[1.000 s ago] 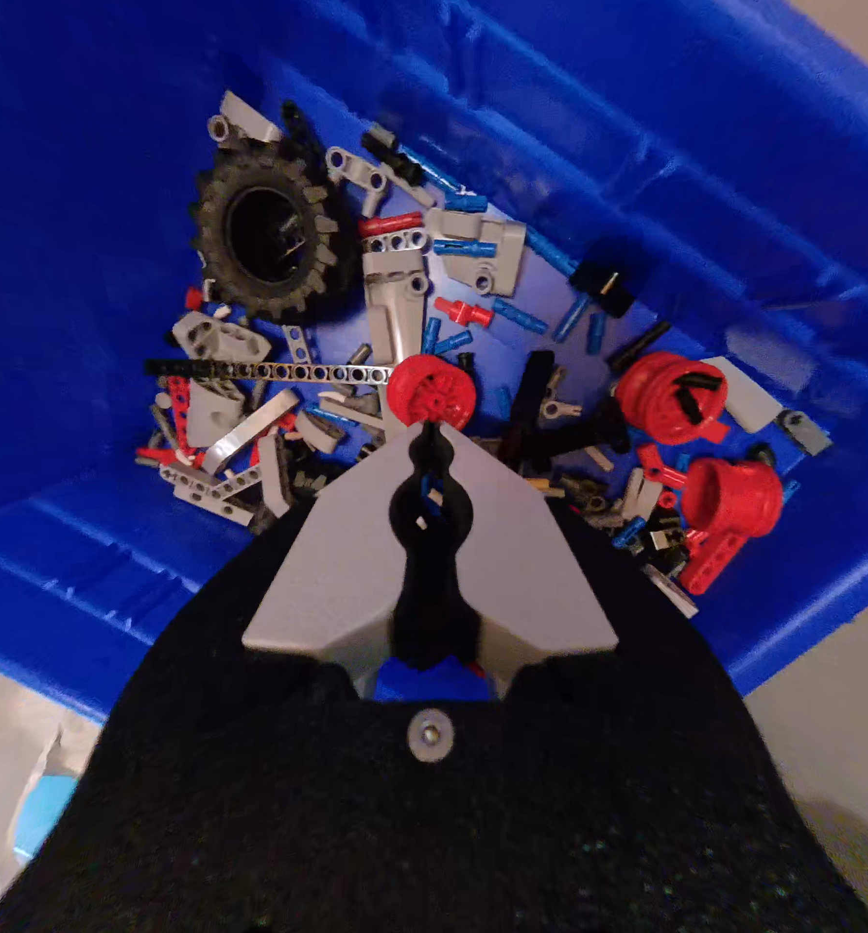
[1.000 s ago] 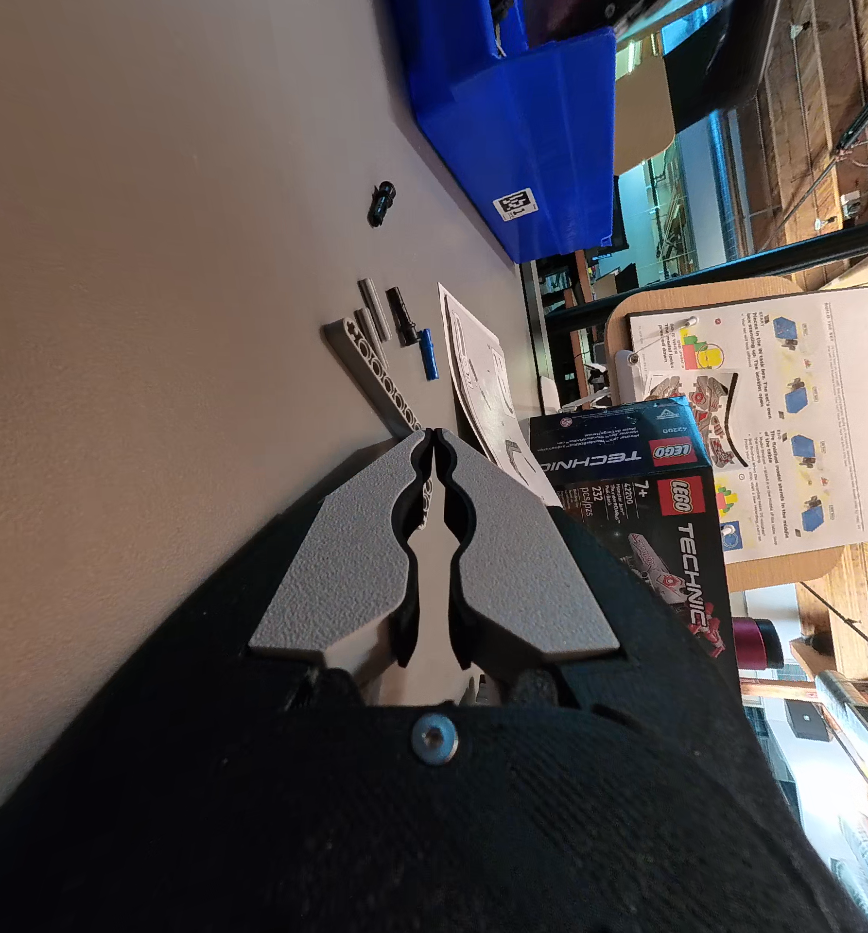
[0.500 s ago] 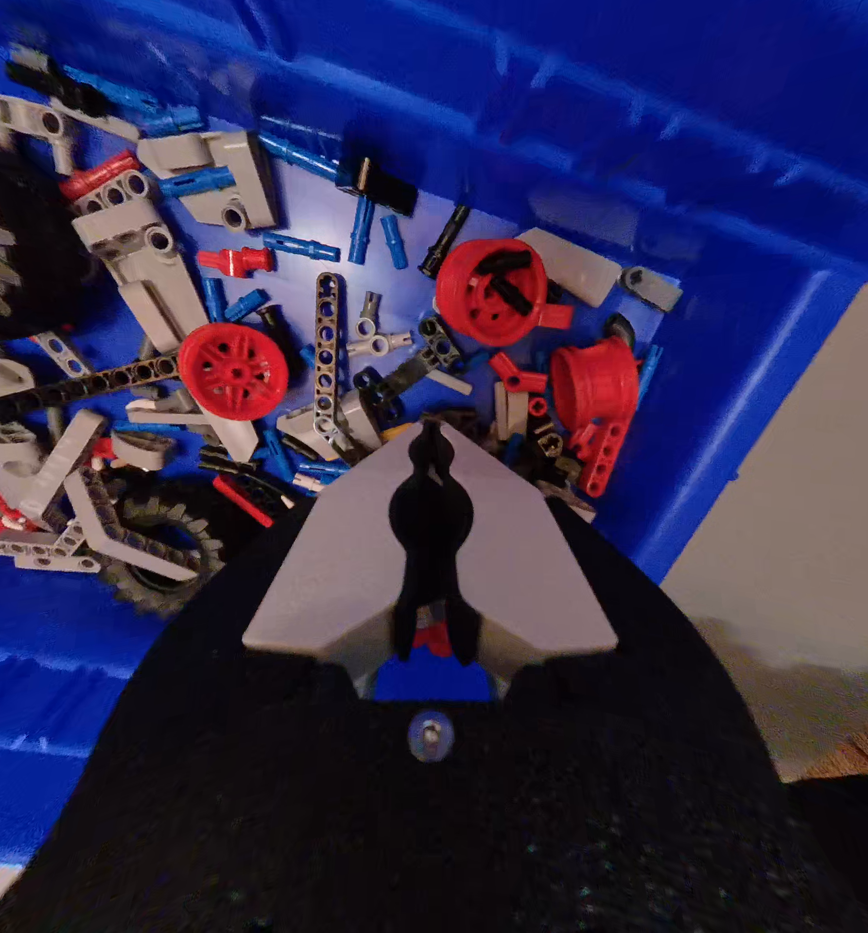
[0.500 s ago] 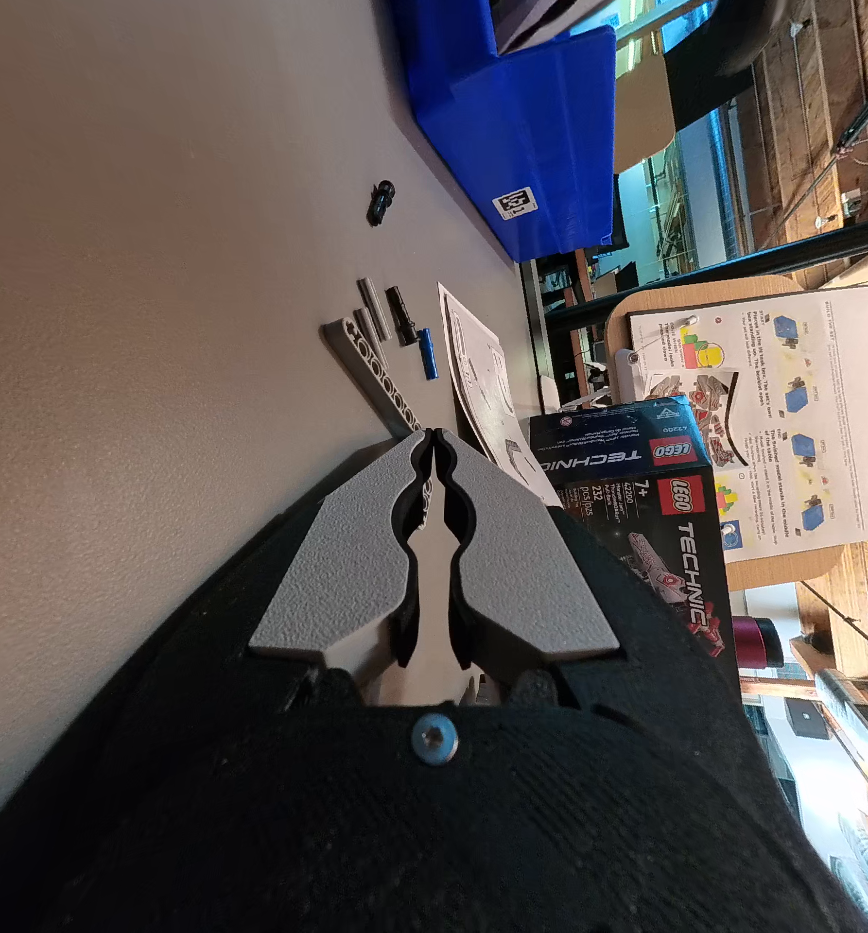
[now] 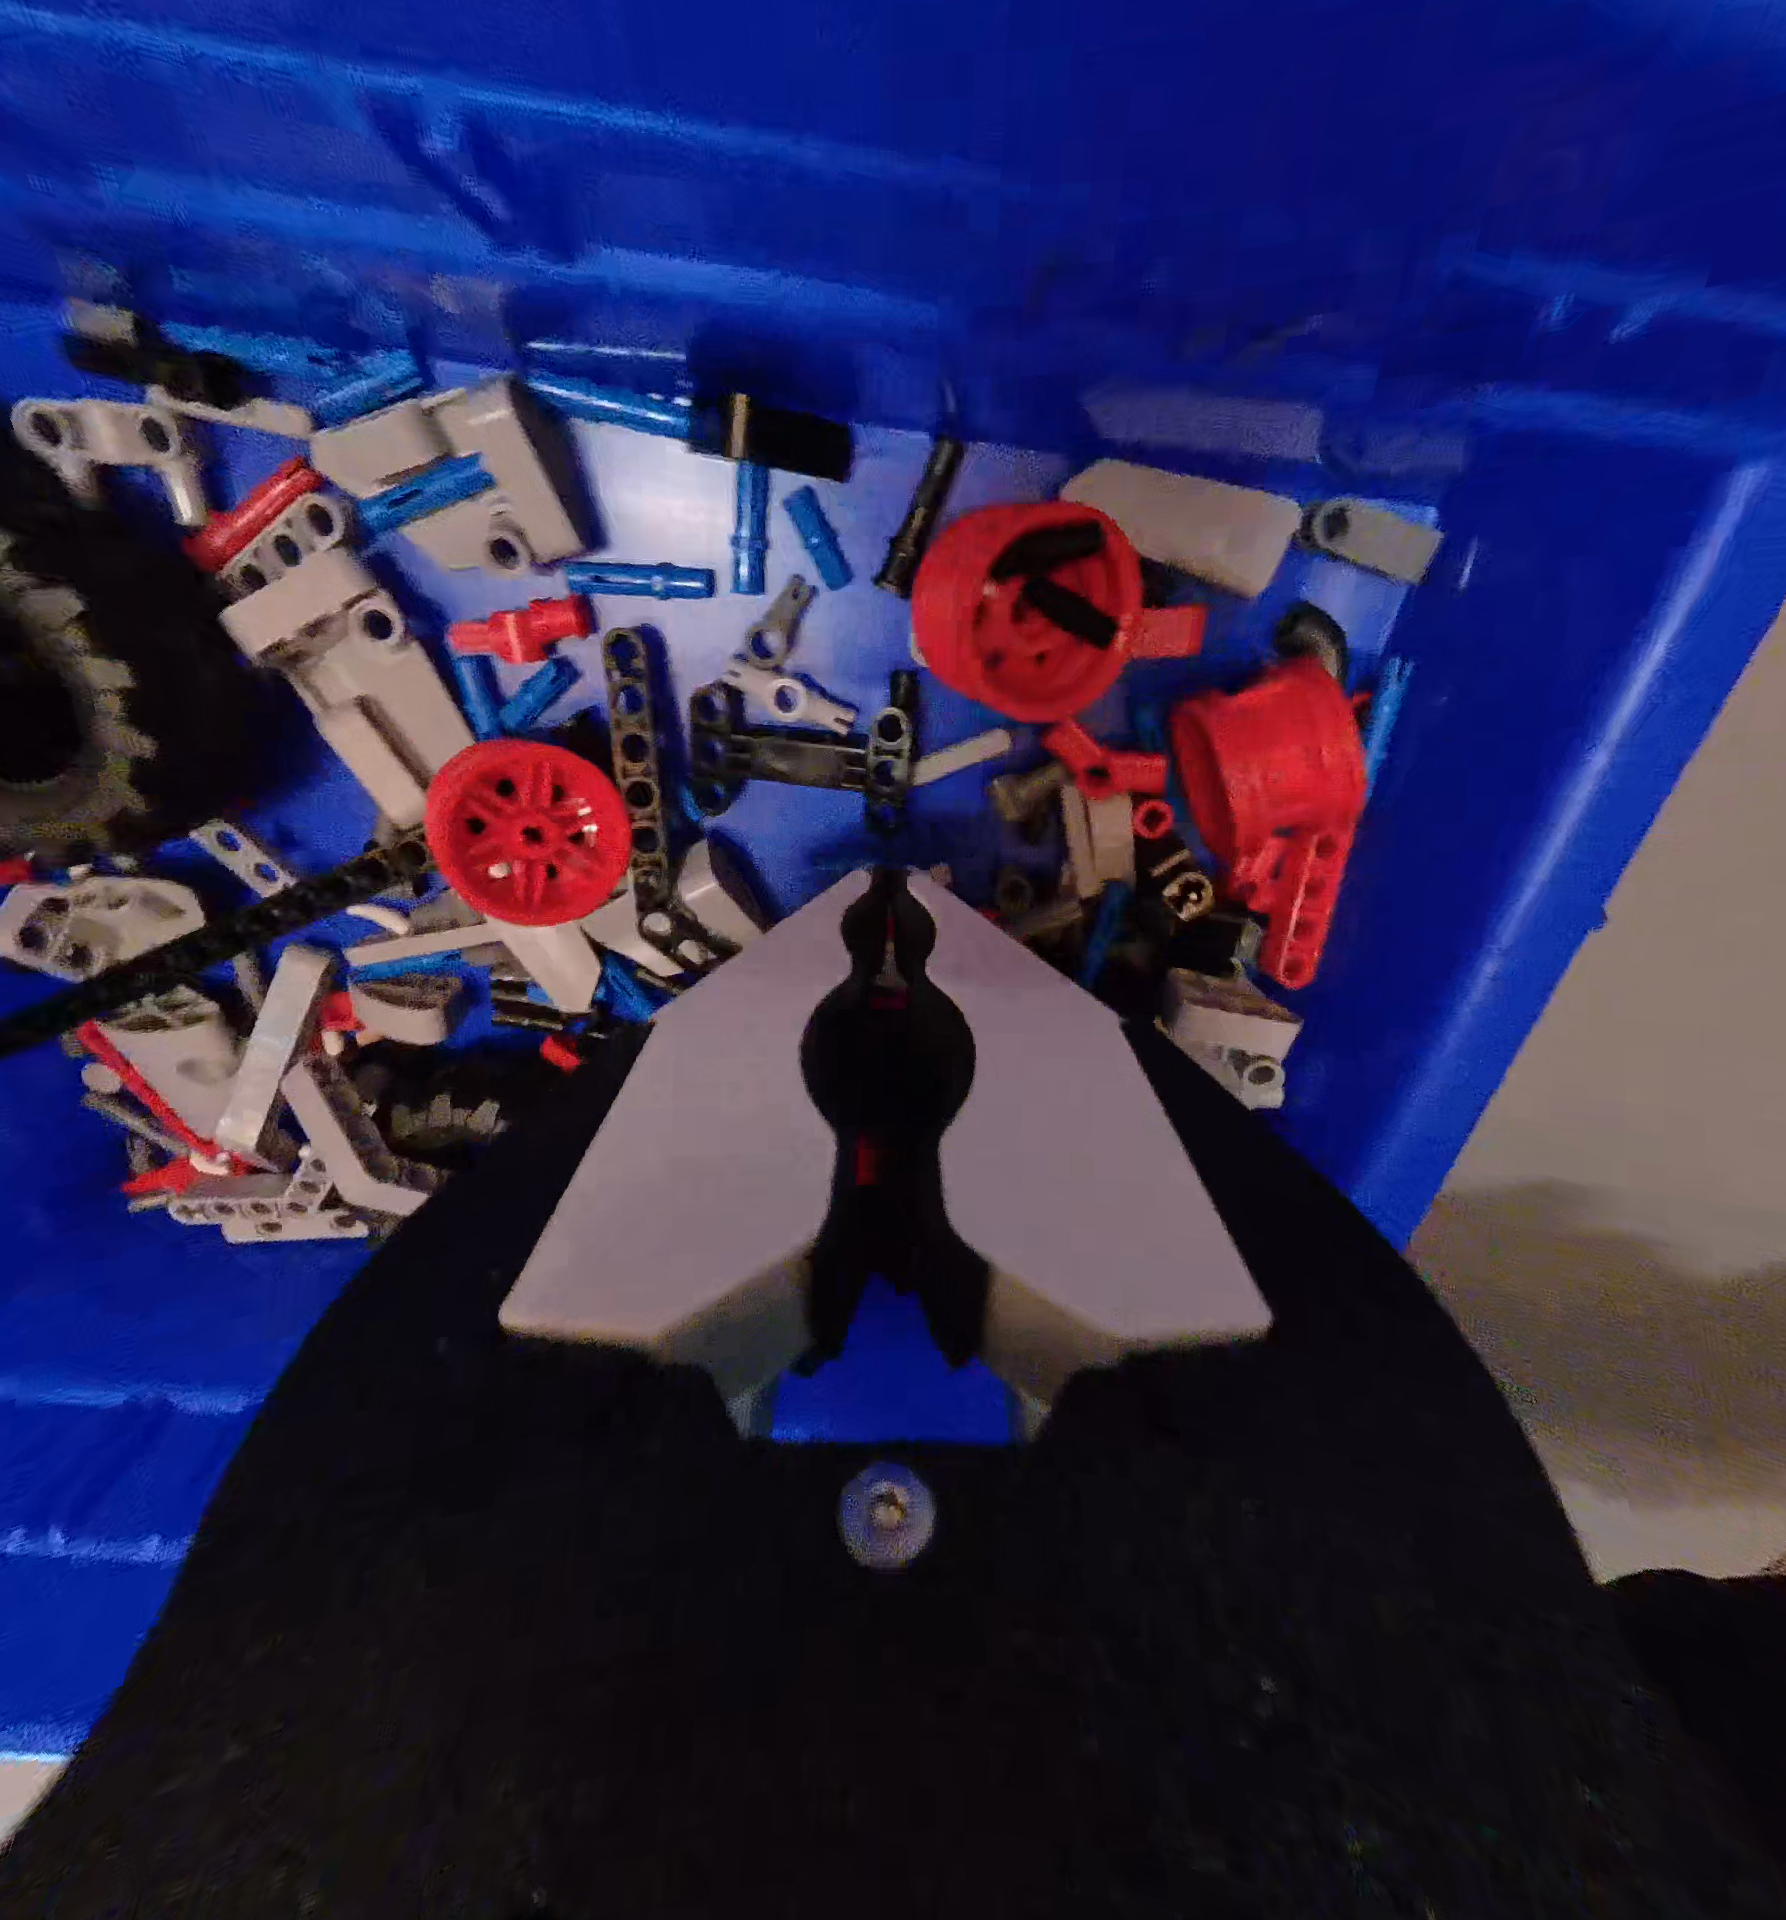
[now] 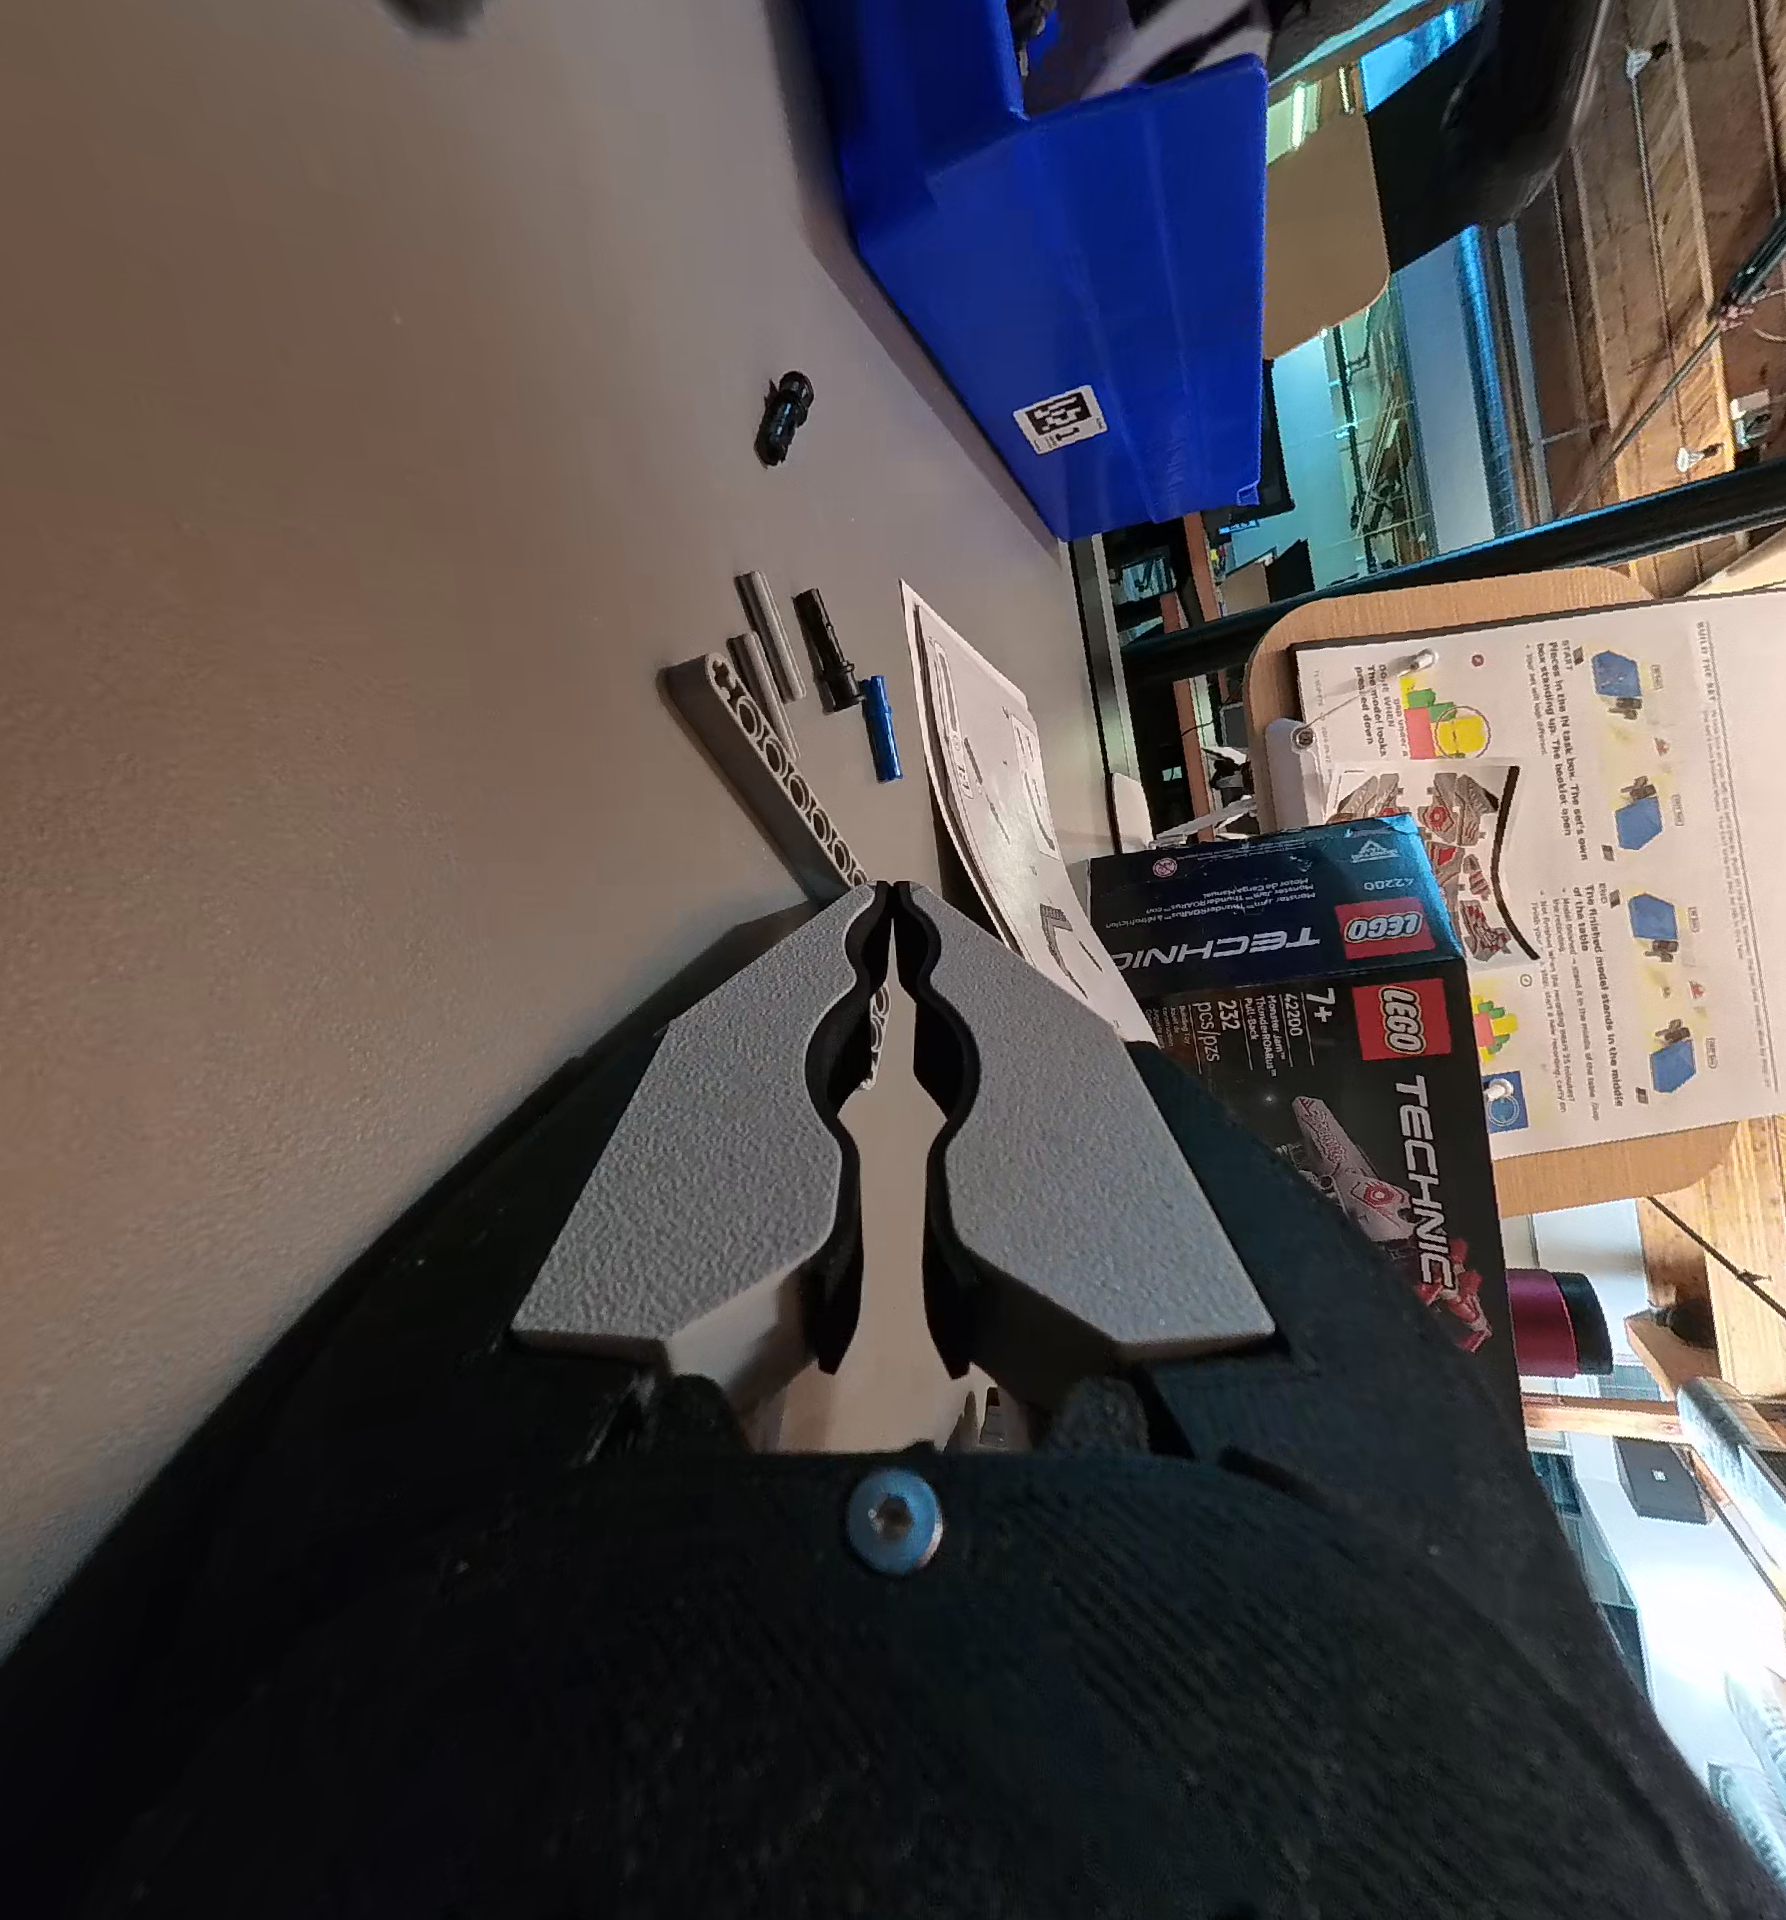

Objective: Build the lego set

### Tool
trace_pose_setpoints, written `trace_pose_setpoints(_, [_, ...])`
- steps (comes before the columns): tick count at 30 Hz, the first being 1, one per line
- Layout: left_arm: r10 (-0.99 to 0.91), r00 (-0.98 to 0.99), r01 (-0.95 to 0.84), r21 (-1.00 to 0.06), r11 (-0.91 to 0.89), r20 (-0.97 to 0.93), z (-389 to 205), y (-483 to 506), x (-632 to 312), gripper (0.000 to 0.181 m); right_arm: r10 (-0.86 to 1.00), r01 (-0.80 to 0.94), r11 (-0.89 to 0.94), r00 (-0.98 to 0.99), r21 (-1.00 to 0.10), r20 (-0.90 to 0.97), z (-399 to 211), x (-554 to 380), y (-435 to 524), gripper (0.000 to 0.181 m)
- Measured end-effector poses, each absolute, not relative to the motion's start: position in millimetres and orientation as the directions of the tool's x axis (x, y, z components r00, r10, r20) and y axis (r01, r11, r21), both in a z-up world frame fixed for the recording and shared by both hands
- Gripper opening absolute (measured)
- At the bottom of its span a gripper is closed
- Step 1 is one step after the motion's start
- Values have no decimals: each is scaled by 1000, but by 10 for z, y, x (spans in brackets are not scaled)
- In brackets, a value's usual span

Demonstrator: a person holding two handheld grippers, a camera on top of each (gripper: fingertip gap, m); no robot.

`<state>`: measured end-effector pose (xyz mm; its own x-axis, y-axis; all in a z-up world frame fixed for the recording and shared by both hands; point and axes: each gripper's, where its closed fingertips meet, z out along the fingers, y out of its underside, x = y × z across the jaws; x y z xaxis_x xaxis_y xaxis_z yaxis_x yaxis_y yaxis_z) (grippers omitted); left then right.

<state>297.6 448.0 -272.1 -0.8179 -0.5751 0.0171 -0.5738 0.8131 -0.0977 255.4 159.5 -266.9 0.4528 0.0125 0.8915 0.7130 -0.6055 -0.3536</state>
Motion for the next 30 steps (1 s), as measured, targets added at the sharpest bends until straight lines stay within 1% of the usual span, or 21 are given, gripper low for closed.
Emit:
trace_pose_setpoints(1, [-530,-848,-529,-72,845,10,-2757,4482,2934,0,12,713,-605,453,-354,891,-2668,2554,1595,0])
trace_pose_setpoints(3, [-474,-880,-474,-18,880,-16,-2810,4508,2894,0,12,713,-605,453,-354,892,-2668,2554,1595,0])
trace_pose_setpoints(4, [-466,-884,-466,-19,885,-39,-2812,4499,2923,6,12,713,-605,452,-354,892,-2668,2554,1595,0])
trace_pose_setpoints(8, [-442,-893,-440,-37,897,-81,-2832,4441,3017,3,13,714,-605,452,-353,892,-2667,2553,1596,0])
trace_pose_setpoints(11, [-429,-892,-434,5,901,-141,-2844,4572,3078,1,13,714,-604,452,-353,892,-2667,2552,1596,0])
trace_pose_setpoints(12, [-439,-888,-443,-3,896,-137,-2825,4598,3076,2,13,714,-604,452,-353,892,-2666,2552,1596,0])
trace_pose_setpoints(14, [-470,-879,-465,-69,882,-84,-2775,4556,3043,6,13,714,-604,452,-353,892,-2666,2552,1596,0])
trace_pose_setpoints(16, [-481,-877,-476,-132,870,-11,-2746,4467,2975,16,13,714,-604,452,-353,892,-2666,2551,1597,0])
trace_pose_setpoints(17, [-480,-877,-477,-140,868,11,-2748,4444,2941,19,13,714,-604,452,-353,892,-2665,2551,1597,0])
trace_pose_setpoints(19, [-460,-888,-455,-134,880,-4,-2765,4438,2925,26,13,714,-604,453,-354,892,-2665,2551,1598,0])
trace_pose_setpoints(20, [-439,-898,-432,-132,892,-27,-2772,4439,2937,21,13,714,-604,452,-354,892,-2664,2551,1599,0])
trace_pose_setpoints(21, [-422,-905,-414,-127,901,-50,-2781,4446,2954,13,13,714,-604,452,-354,892,-2664,2551,1599,0])
trace_pose_setpoints(24, [-411,-910,-404,-98,910,-61,-2830,4474,2959,12,13,714,-604,452,-353,892,-2664,2551,1599,0])
trace_pose_setpoints(28, [-404,-914,-399,-102,911,-39,-2849,4443,2940,10,13,714,-604,452,-353,892,-2663,2550,1598,0])
trace_pose_setpoints(30, [-418,-908,-413,-100,905,-37,-2871,4449,2948,3,13,714,-604,452,-353,892,-2663,2550,1599,0])
